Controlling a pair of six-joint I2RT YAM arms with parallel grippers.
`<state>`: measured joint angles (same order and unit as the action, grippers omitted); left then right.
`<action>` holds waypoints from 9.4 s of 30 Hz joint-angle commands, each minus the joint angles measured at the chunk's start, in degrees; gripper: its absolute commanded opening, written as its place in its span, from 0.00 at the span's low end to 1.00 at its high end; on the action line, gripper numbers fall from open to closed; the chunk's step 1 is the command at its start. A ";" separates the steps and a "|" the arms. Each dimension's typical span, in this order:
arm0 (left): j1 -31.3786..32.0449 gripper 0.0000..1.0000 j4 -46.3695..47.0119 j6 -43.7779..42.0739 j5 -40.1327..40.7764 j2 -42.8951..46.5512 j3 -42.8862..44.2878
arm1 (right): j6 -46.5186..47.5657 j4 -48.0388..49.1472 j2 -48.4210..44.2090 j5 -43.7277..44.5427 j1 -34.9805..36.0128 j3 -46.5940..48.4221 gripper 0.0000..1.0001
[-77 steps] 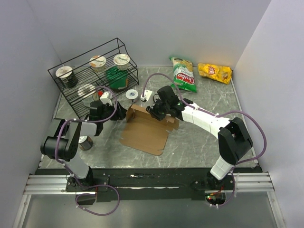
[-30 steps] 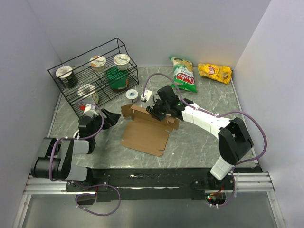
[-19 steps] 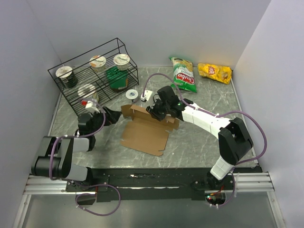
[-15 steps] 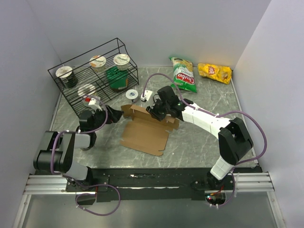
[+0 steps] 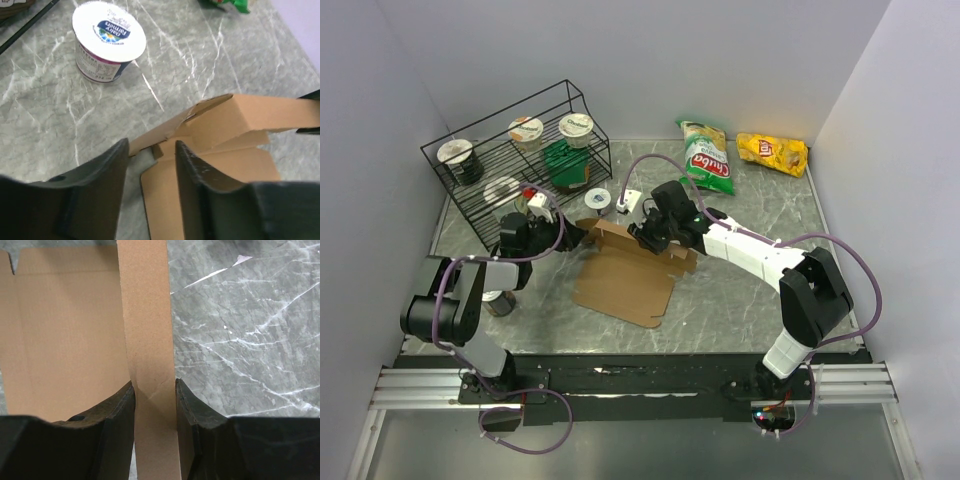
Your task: Fold the paper box
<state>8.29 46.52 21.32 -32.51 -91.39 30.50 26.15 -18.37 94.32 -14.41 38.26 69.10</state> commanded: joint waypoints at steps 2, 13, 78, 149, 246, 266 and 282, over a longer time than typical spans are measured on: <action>1.20 0.44 -2.49 -3.65 -2.29 -0.36 2.02 | -1.02 -1.23 -0.54 -0.26 0.50 -0.98 0.31; 5.15 0.14 -3.01 -2.08 0.16 -0.63 3.77 | -1.10 -1.23 -0.02 -0.26 0.41 -0.90 0.31; 1.29 0.98 -16.55 7.42 17.48 24.19 -3.63 | -0.84 2.46 -0.90 4.57 1.91 -3.80 0.30; 2.96 0.87 -14.26 0.21 3.66 2.71 3.69 | -1.10 1.85 -2.65 1.58 1.11 -3.71 0.30; 12.54 0.50 2.25 14.18 7.98 3.33 -3.16 | -3.92 4.31 -3.97 3.43 1.99 -7.40 0.30; 16.84 0.47 18.16 24.12 20.11 -2.56 -5.01 | -4.00 4.66 -3.36 3.08 1.99 -7.31 0.30; 23.16 0.47 26.34 30.09 38.92 -6.95 -4.31 | -4.18 5.01 -3.71 2.99 1.99 -7.66 0.30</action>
<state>29.32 65.06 48.82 0.34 -97.19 24.43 21.91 -11.07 91.05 -7.99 39.59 63.24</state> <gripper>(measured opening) 0.475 0.392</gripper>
